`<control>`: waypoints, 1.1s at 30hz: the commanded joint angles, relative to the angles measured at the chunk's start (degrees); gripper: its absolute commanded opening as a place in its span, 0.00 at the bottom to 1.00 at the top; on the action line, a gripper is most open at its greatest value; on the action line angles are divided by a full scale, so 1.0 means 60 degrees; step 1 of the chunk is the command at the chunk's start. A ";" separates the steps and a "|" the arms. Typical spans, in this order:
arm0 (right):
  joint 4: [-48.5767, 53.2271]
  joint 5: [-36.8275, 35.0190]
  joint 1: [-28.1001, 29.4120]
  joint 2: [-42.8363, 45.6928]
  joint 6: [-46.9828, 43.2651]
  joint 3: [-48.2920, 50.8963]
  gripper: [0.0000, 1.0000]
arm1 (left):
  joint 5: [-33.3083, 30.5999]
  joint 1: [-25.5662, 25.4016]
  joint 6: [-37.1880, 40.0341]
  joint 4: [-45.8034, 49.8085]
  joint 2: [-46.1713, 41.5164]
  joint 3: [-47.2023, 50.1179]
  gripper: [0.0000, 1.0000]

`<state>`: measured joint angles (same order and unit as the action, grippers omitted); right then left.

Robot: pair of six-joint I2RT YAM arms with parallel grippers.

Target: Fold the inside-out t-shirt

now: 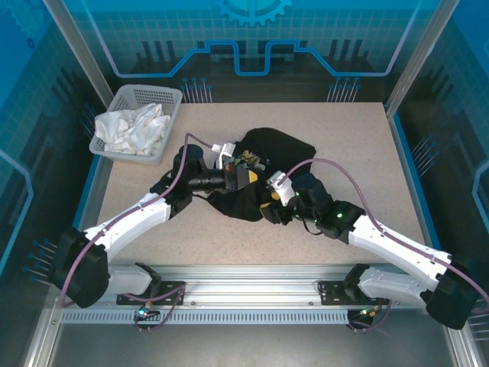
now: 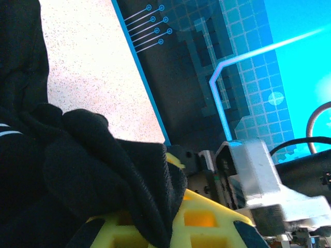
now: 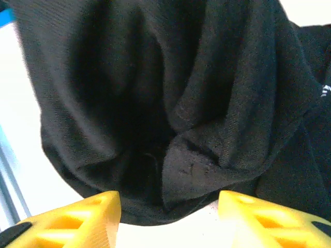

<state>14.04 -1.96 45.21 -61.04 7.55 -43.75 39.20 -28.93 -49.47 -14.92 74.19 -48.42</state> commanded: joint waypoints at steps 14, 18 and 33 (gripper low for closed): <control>-0.0870 -0.0995 -0.0066 0.0149 0.0660 -0.0149 0.07 | -0.0876 0.0251 0.0162 0.0343 -0.0267 0.0067 0.00; -0.0664 0.1013 -0.0840 0.0709 0.0887 -0.0207 0.00 | -0.0886 0.0533 -0.0027 0.0043 -0.0193 0.0241 0.00; -0.0449 0.6575 -0.3661 0.0730 0.1976 -0.1569 0.00 | -0.1252 0.1187 0.0204 0.0321 0.0003 0.0673 0.00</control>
<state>10.48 26.83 25.45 -55.86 17.39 -48.14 33.85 -23.05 -49.41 -13.45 74.19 -45.08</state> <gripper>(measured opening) 0.050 0.059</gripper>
